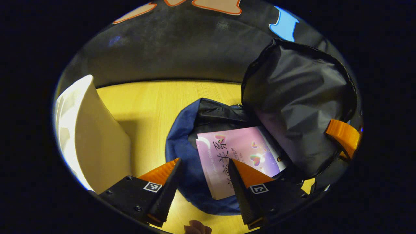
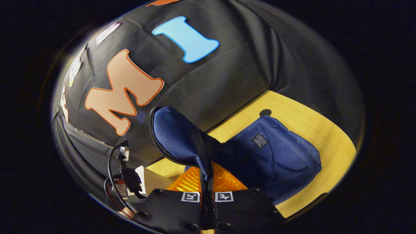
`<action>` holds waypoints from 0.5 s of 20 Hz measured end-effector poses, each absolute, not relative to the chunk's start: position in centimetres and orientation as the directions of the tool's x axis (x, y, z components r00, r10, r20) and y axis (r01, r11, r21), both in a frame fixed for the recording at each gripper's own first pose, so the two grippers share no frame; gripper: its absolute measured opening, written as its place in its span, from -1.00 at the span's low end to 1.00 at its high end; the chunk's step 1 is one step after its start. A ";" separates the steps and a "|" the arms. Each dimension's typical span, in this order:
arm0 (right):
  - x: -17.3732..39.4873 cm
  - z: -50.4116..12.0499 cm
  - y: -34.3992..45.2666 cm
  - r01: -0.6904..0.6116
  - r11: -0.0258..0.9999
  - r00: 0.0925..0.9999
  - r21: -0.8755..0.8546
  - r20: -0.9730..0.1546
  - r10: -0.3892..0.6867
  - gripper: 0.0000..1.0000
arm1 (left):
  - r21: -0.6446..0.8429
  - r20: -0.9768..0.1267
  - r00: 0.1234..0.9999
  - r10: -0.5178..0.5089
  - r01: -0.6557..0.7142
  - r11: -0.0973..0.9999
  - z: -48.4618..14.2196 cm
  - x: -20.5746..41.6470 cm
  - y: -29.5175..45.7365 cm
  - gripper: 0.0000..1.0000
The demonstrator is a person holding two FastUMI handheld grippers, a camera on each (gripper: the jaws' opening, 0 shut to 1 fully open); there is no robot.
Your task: Open the schoolbag, grab two books from the bookshelf and put them into the schoolbag.
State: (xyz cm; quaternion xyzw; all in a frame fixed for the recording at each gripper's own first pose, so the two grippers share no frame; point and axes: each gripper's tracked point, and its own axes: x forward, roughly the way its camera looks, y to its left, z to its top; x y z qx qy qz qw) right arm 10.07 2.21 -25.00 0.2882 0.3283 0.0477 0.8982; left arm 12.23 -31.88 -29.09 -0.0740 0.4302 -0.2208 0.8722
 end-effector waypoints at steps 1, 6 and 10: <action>9.9 -25.0 2.1 0.102 0.832 0.779 0.545 -0.564 0.274 -0.91 | -0.313 -0.722 0.530 -0.446 0.324 0.893 -28.7 11.9 -31.4 0.64; 9.8 -24.9 2.3 0.091 0.841 0.778 0.533 -0.565 0.274 -0.91 | -0.220 -0.702 0.571 -0.425 0.394 0.893 -25.9 11.2 -28.2 0.65; 9.7 -25.0 2.4 0.092 0.842 0.779 0.532 -0.566 0.272 -0.91 | -0.144 -0.646 0.635 -0.424 0.444 0.884 -22.4 10.5 -25.0 0.67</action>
